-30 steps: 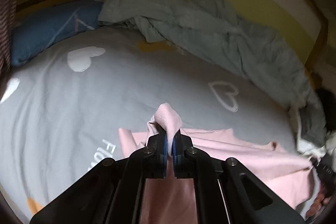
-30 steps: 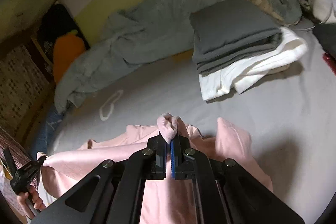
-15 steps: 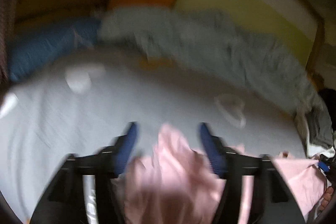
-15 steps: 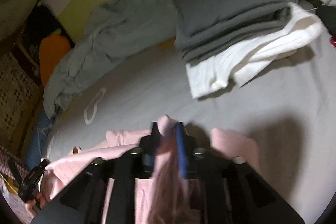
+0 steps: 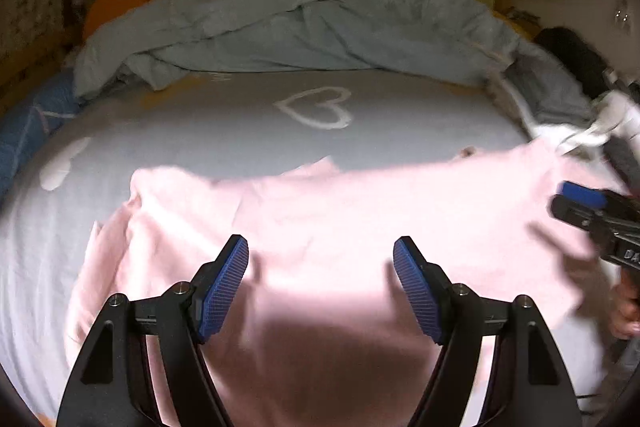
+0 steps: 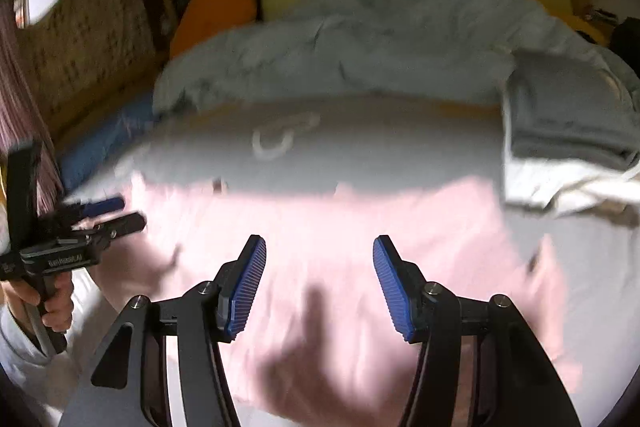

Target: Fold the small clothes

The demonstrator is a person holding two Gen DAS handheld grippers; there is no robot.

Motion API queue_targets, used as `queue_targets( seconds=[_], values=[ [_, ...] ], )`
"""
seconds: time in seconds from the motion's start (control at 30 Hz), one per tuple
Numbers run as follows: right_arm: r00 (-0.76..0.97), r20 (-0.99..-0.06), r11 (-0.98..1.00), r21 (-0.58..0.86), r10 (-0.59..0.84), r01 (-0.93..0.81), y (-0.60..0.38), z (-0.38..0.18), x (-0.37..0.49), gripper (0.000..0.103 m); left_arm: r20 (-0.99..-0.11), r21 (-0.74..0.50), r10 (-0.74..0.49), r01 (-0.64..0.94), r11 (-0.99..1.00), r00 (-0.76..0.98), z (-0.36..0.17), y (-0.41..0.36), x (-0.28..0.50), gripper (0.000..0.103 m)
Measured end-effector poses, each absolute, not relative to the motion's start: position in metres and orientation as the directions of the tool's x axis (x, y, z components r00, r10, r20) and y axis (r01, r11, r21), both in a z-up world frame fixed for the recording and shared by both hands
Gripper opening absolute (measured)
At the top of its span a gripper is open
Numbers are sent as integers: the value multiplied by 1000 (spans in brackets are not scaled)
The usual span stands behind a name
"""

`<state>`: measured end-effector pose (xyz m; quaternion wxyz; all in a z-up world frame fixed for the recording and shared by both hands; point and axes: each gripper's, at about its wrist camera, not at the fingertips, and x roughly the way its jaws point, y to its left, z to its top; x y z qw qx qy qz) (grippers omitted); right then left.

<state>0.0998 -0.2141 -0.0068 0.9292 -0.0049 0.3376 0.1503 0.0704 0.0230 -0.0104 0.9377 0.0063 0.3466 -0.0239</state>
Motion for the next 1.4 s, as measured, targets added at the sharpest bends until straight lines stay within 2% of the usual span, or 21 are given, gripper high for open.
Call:
queue_targets(
  seconds=[0.07, 0.13, 0.2, 0.3, 0.4, 0.5, 0.6, 0.7, 0.8, 0.9, 0.97, 1.1, 1.17, 1.27, 1.33, 1.4],
  values=[
    [722, -658, 972, 72, 214, -223, -218, -24, 102, 57, -658, 31, 21, 0, 1000, 753, -27, 24, 70, 74],
    [686, -692, 973, 128, 226, -192, -230, -36, 105, 57, -672, -26, -34, 22, 999, 740, -30, 29, 71, 74],
    [700, -674, 972, 150, 234, -180, -233, -38, 94, 57, -675, -25, -43, 35, 999, 736, -29, 27, 69, 74],
    [725, -663, 980, 80, 188, -182, -224, -42, 73, 57, -669, 18, -28, 55, 998, 743, -33, 15, 58, 74],
    [738, -657, 983, 24, 153, -182, -224, -44, 55, 57, -644, 44, -81, 144, 989, 761, -32, -1, 47, 74],
    [745, -653, 987, 27, 138, -159, -230, -44, 43, 57, -641, 107, -34, 133, 985, 767, -34, -10, 42, 75],
    [753, -637, 986, 92, 165, -138, -244, -42, 24, 57, -620, 178, 8, 131, 975, 784, -37, -23, 30, 75],
    [796, -576, 978, 188, 186, -92, -275, -28, 3, 57, -590, 214, 12, 142, 966, 808, -33, -30, 27, 74],
    [842, -521, 949, 314, 143, 33, -326, -10, -4, 58, -517, 159, -76, 183, 970, 852, -5, -37, 35, 74],
    [844, -527, 862, 469, 98, 193, -386, -14, -3, 61, -452, 24, -253, 295, 955, 856, 36, -62, 36, 75],
    [835, -527, 768, 598, 159, 231, -421, -26, -6, 61, -482, -22, -301, 332, 943, 823, 45, -93, 46, 75],
    [793, -475, 569, 797, 382, 203, -458, -57, 3, 61, -545, -170, -433, 411, 896, 718, 29, -151, 75, 75],
    [762, -431, 504, 849, 484, 160, -463, -63, 15, 61, -577, -195, -456, 427, 883, 678, 15, -176, 84, 75],
    [757, -426, 514, 846, 496, 140, -462, -61, 20, 61, -596, -217, -464, 425, 879, 655, -10, -197, 88, 75],
    [754, -465, 565, 811, 463, 153, -454, -61, 25, 52, -616, -220, -455, 415, 883, 643, -26, -202, 86, 74],
    [734, -521, 627, 761, 435, 169, -444, -60, 38, 8, -600, -259, -478, 410, 874, 641, -24, -196, 84, 75]
  ],
)
